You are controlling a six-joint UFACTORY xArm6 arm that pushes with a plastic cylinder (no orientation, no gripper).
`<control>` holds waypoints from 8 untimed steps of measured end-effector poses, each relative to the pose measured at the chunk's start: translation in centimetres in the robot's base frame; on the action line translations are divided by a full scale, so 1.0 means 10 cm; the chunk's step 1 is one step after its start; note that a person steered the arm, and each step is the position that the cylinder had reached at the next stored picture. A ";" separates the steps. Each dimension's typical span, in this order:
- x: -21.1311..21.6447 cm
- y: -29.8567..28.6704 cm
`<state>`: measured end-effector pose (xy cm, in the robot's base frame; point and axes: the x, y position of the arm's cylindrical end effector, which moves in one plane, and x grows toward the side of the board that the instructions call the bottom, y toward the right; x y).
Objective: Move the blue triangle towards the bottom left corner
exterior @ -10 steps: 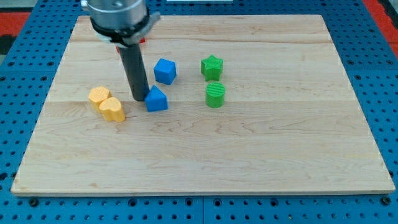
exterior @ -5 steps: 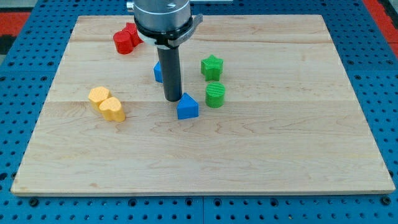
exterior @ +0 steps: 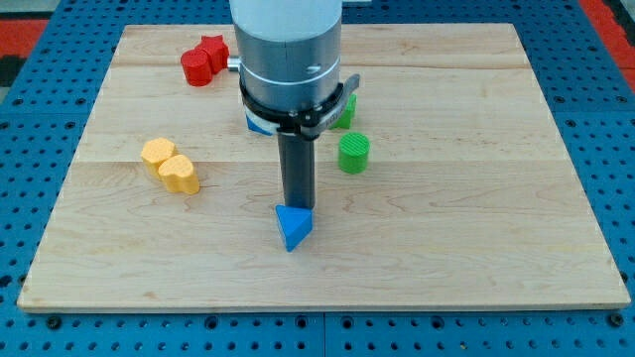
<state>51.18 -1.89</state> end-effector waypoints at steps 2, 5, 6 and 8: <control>0.38 0.11; 0.60 -0.59; 0.83 -0.68; 0.62 -1.50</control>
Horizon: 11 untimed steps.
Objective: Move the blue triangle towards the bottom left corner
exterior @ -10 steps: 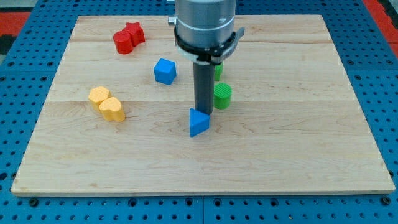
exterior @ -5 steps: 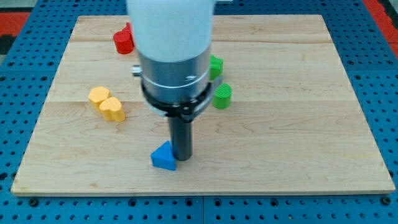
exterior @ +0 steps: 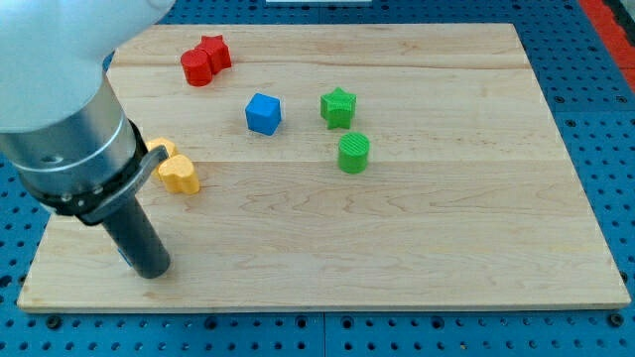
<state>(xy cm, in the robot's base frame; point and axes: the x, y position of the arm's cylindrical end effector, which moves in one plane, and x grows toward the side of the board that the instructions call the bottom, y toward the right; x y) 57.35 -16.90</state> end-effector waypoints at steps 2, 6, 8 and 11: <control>-0.39 0.09; -0.72 -0.36; -0.52 0.18; -0.56 0.47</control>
